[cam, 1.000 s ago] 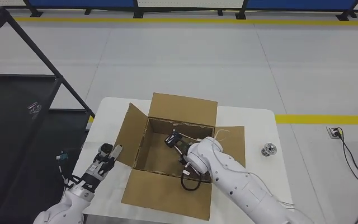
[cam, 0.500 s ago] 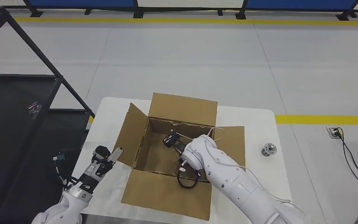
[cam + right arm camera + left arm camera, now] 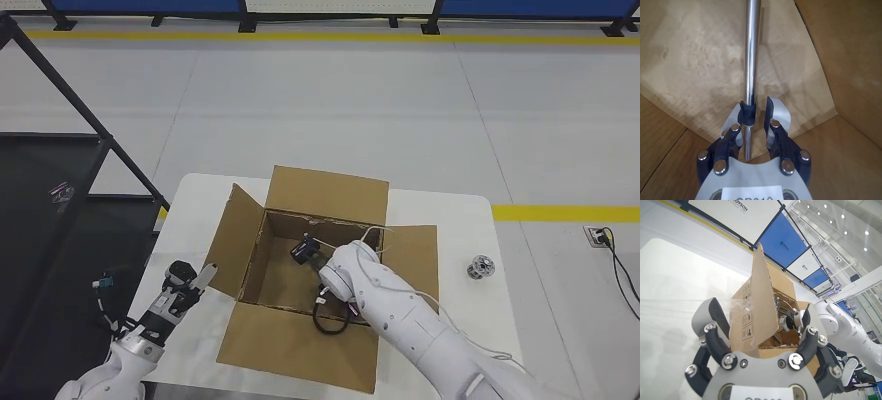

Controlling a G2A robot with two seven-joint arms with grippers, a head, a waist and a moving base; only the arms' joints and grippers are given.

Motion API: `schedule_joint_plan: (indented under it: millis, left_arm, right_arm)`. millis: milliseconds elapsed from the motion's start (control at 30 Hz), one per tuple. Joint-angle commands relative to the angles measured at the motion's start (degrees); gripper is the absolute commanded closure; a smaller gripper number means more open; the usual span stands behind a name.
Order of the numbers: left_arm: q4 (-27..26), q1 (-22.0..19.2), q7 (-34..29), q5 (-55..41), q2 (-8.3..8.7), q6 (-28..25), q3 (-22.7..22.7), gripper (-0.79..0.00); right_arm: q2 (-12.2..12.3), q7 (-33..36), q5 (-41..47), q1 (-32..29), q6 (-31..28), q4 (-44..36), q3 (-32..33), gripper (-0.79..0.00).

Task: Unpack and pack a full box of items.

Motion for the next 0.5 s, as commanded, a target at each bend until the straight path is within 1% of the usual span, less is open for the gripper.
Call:
schedule_joint_plan:
  millis: [0,200,267,367,467]
  left_arm:
    - [0.07,0.03,-0.07,-0.03,0.05,-0.11,-0.06,-0.785]
    - [0.23,0.1,0.13,-0.28,0.15,-0.42,-0.13,-0.785]
    - [0.31,0.17,0.26,-0.26,0.19,-0.55,-0.15,-0.785]
    - [0.39,0.2,0.31,-0.41,0.24,-0.71,-0.19,-0.785]
    - [0.49,0.18,0.29,-0.52,0.3,-0.82,-0.25,-0.785]
  right_arm:
    - [-0.42,-0.24,0.25,0.2,-0.26,0.88,-0.02,-0.259]
    - [-1.63,-0.07,0.57,0.78,-0.84,3.27,-0.27,-0.24]
    - [-2.03,0.0,0.59,0.97,-1.03,4.04,-0.4,-0.203]
    - [-2.64,0.1,0.59,1.28,-1.29,5.13,-0.58,-0.111]
    - [-3.21,0.16,0.8,1.63,-1.41,6.36,-0.57,-0.071]
